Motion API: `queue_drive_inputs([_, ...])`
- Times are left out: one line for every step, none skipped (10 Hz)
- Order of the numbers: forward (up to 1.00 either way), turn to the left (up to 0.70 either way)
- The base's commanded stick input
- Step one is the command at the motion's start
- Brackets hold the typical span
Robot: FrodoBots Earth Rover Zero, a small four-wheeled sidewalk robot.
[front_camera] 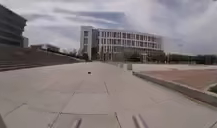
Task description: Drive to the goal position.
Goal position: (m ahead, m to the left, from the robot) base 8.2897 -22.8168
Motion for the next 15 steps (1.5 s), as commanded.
queue_drive_inputs([1.00,0.00])
queue_drive_inputs([1.00,0.00])
queue_drive_inputs([1.00,0.00])
queue_drive_inputs([1.00,-0.07])
queue_drive_inputs([1.00,-0.27])
queue_drive_inputs([1.00,-0.27])
queue_drive_inputs([1.00,-0.27])
queue_drive_inputs([1.00,-0.27])
queue_drive_inputs([1.00,-0.27])
queue_drive_inputs([1.00,-0.27])
queue_drive_inputs([1.00,-0.27])
queue_drive_inputs([1.00,-0.27])
queue_drive_inputs([1.00,-0.27])
queue_drive_inputs([1.00,-0.27])
queue_drive_inputs([1.00,-0.27])
